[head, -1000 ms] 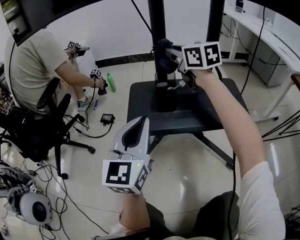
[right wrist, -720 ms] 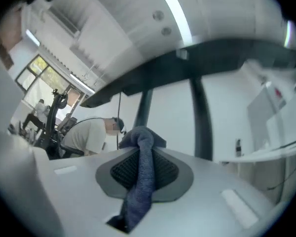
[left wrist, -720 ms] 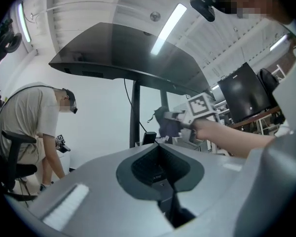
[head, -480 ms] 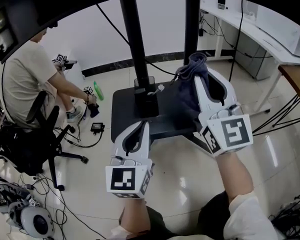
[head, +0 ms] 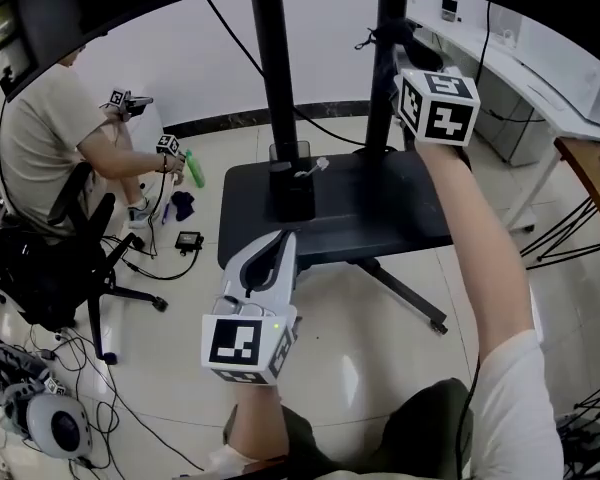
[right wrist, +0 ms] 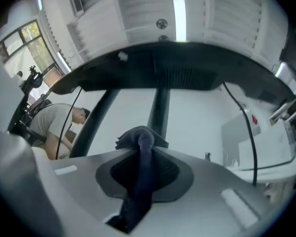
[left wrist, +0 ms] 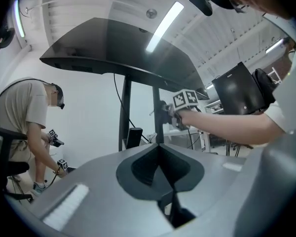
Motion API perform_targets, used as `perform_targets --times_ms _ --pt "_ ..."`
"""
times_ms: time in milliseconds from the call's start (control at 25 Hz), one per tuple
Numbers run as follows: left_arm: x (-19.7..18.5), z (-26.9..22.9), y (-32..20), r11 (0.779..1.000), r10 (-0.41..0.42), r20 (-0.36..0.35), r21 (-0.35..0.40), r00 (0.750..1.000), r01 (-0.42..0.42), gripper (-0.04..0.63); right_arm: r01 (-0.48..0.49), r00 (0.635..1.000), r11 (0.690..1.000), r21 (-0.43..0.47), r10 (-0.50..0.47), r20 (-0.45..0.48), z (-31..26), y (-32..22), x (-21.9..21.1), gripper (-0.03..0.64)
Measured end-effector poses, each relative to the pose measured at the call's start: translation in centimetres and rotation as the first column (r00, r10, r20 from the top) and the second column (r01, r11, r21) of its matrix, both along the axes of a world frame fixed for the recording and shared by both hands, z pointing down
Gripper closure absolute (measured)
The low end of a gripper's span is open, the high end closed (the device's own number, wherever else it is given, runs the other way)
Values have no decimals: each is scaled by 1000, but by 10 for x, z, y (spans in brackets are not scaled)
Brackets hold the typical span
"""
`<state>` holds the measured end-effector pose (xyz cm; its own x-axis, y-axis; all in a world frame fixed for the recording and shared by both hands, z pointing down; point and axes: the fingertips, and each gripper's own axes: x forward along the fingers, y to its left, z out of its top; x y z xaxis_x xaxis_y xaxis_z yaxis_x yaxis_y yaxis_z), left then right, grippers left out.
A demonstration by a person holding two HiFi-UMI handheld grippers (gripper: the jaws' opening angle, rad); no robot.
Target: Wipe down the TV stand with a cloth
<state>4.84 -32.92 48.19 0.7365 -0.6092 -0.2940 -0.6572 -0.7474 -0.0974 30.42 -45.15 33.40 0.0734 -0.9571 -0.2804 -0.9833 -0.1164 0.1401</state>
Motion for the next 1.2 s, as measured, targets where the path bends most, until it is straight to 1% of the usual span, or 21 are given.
perform_targets --times_ms 80,160,200,280,320,360,400,480,520,600,680,800,880,920,960,1000,1080,1160,1200 --pt "-9 -2 -5 1000 -22 -12 -6 1000 22 486 8 999 990 -139 -1 48 76 -11 6 563" --pt "-12 1 -8 999 -35 -5 -7 999 35 486 36 994 958 -284 -5 111 151 -21 10 563" --pt "-12 4 -9 999 -37 1 -10 999 37 486 53 990 939 -341 -4 142 180 -26 12 563" --pt "-12 7 -11 999 -36 6 -10 999 36 486 79 984 909 -409 -6 177 209 -32 14 563" --pt "-11 9 -12 999 -35 7 -10 999 35 486 87 983 905 -417 -11 183 209 -33 13 563" --pt "-11 10 -12 999 -33 8 -12 999 33 486 101 982 908 -407 -26 187 202 -29 9 563" --pt "-11 12 -13 999 -32 9 -14 999 32 486 130 979 917 -378 -58 195 189 -19 0 563" --pt "-16 12 -15 999 -40 5 -17 999 40 486 228 963 933 -278 -174 204 160 17 -35 563" --pt "-21 13 -18 998 -54 0 -18 999 54 486 281 951 933 -226 -239 198 148 37 -57 565" --pt "-38 13 -29 995 -94 -15 -21 995 94 486 374 920 914 -156 -345 185 137 63 -107 565" --pt "-57 16 -43 990 -142 -29 -32 989 141 486 450 886 885 -121 -426 182 139 75 -159 566" --pt "-83 23 -62 978 -202 -43 -59 978 199 486 535 838 839 -101 -512 188 150 78 -235 566" --pt "-95 25 -68 973 -227 -53 -64 972 224 486 561 822 821 -106 -536 193 157 69 -278 566" --pt "-100 25 -69 970 -239 -56 -65 969 235 486 558 824 822 -116 -532 195 159 60 -295 568" --pt "-105 25 -70 967 -250 -57 -65 966 247 486 540 837 831 -135 -512 195 159 47 -307 568" --pt "-109 25 -69 964 -261 -57 -65 964 257 486 506 858 847 -164 -474 197 159 29 -314 568" --pt "-115 25 -68 961 -274 -55 -65 960 270 486 415 905 873 -256 -367 214 164 -16 -317 574" --pt "-118 25 -68 959 -280 -52 -66 959 276 486 313 945 876 -366 -247 216 179 -62 -311 574" --pt "-119 25 -69 958 -281 -52 -67 958 278 486 257 962 874 -412 -190 195 187 -82 -305 574"
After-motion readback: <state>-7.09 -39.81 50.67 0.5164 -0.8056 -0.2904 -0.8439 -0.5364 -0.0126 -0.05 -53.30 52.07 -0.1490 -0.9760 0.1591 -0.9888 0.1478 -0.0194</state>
